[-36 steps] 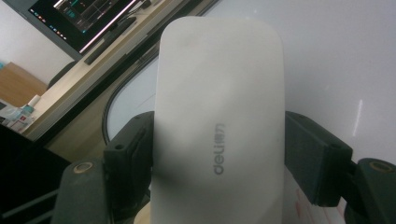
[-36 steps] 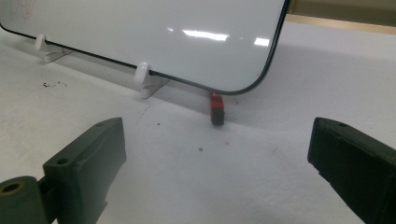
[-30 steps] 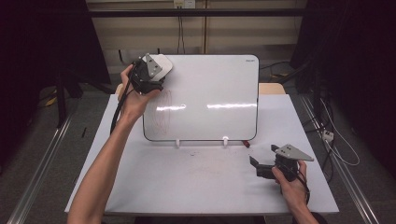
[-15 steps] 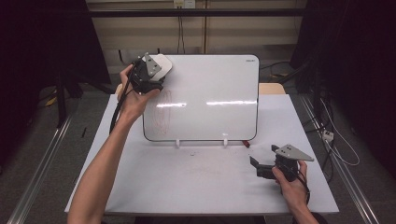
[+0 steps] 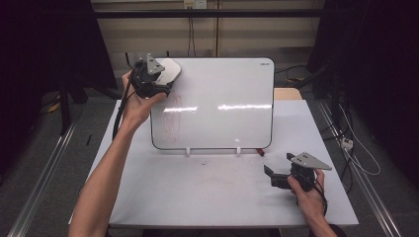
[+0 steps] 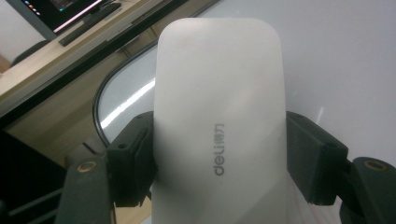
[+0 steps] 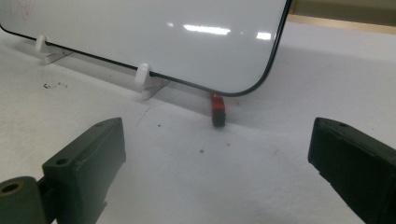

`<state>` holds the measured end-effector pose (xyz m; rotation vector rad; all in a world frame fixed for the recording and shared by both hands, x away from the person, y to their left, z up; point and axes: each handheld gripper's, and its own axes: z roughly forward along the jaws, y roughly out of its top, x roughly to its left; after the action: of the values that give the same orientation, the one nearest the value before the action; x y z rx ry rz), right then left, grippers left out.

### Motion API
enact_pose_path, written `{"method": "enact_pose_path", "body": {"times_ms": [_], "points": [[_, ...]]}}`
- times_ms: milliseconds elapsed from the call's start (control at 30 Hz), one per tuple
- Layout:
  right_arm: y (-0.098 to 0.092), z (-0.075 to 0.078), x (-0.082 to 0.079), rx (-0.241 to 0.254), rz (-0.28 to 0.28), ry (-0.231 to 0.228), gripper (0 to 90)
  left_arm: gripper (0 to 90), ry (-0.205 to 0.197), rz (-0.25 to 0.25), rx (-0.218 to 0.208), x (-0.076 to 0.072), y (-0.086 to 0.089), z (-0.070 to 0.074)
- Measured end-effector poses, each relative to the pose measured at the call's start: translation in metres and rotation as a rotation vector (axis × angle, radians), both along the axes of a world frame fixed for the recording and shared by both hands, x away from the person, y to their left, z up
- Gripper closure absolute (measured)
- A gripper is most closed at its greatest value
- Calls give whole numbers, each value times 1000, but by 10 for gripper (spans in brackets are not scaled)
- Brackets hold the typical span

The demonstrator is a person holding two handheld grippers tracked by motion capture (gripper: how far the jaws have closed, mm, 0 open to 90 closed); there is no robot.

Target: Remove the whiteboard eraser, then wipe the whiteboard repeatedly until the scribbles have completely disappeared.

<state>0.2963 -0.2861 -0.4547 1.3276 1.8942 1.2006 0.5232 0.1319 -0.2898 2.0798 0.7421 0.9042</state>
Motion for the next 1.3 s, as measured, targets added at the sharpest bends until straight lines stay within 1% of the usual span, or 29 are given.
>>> {"method": "enact_pose_path", "body": {"times_ms": [33,100,200,300,400,467,533,600,633,700,733,833,867,967,1033,1133,1233,1267,1300], "points": [[0,0,0,0,1,-2,41,313,-8,-2,-28,-3,-1,4],[0,0,0,0,1,-2,41,312,-10,-4,-22,-5,-1,6],[0,0,0,4,-3,-1,41,312,-11,-1,-50,-7,1,9],[0,0,1,3,0,0,41,312,-14,0,-55,-9,3,10],[0,0,2,6,3,-3,40,312,-16,1,-71,-11,7,10],[1,0,2,5,7,-3,41,312,-28,5,-80,-15,8,9],[0,0,1,5,7,-1,41,311,-33,7,-78,-16,8,9],[0,0,1,-1,9,-2,41,311,-45,21,-74,-19,8,7],[0,0,0,8,9,-5,40,312,-48,22,-92,-22,9,5],[0,0,0,4,11,-11,39,312,-51,28,-96,-23,9,4],[0,1,0,6,14,-9,39,312,-61,28,-90,-26,9,3],[1,0,1,5,10,-10,39,312,-67,26,-95,-28,11,3],[1,0,2,11,10,-2,39,312,-70,27,-100,-29,12,3],[1,-1,3,14,5,4,41,312,-77,27,-92,-31,15,2],[1,-1,3,12,4,2,41,312,-80,27,-103,-33,16,2],[1,-1,2,7,2,3,41,312,-90,16,-104,-37,16,0],[2,0,1,4,10,0,41,311,-104,15,-93,-41,15,-5],[2,0,0,4,11,0,41,312,-108,17,-80,-42,14,-9],[2,0,0,1,13,-2,41,312,-108,17,-80,-42,14,-9]]}}
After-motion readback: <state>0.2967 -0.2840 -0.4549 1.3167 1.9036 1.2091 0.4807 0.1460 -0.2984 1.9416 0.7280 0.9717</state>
